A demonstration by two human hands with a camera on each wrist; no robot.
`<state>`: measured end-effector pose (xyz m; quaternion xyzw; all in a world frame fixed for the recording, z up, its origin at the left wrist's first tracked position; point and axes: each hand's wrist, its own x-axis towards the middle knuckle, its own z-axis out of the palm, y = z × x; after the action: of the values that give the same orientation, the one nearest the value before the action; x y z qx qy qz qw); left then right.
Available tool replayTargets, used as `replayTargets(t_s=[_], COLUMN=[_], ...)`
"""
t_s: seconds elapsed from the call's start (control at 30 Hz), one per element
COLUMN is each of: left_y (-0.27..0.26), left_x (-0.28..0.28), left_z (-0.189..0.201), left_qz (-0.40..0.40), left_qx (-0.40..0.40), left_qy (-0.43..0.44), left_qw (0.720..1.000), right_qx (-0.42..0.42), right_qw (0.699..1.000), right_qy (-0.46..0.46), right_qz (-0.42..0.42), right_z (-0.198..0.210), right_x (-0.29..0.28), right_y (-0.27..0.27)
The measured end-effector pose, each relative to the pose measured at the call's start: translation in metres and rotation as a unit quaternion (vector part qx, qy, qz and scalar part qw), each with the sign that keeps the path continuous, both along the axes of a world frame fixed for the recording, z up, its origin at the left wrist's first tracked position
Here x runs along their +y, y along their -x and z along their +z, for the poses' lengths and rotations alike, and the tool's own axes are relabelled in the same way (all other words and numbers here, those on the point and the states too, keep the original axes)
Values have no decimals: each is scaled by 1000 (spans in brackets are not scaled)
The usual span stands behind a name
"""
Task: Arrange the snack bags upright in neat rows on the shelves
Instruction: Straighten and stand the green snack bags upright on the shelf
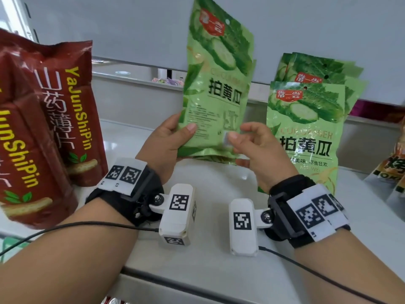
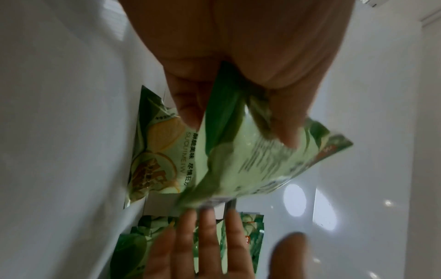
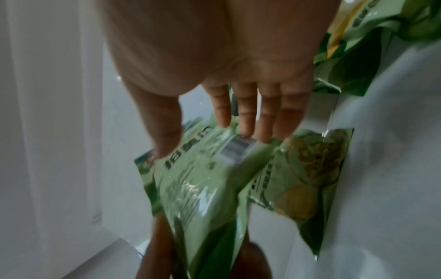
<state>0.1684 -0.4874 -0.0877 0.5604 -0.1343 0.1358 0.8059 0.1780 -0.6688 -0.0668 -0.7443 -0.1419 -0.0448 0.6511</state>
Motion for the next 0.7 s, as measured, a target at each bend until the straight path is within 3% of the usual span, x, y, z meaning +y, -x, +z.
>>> replayTargets(t_s=[0.13, 0.2, 0.3, 0.33, 0.43, 0.53, 0.7], left_y=[9, 12, 10, 8, 9, 19, 30], left_x=[-4, -6, -2, 2, 12, 19, 33], left_z=[2, 4, 7, 7, 5, 2, -2], left_qz=[-86, -35, 148, 177, 143, 141, 211], left_qx=[28, 26, 23, 33, 81, 96, 152], left_qy=[-35, -27, -76, -81, -53, -78, -71], left_qw=[995, 999, 986, 980, 985, 982, 963], right_qx=[24, 19, 35, 41, 61, 91, 70], right_qw=[992, 992, 992, 991, 985, 990, 996], right_qy=[-51, -57, -68, -69, -50, 2, 22], right_qz=[116, 107, 96, 110, 153, 107, -55], right_z=[3, 4, 2, 1, 0, -3, -1], right_x=[8, 9, 7, 7, 5, 4, 7], right_y=[9, 11, 9, 9, 11, 7, -11])
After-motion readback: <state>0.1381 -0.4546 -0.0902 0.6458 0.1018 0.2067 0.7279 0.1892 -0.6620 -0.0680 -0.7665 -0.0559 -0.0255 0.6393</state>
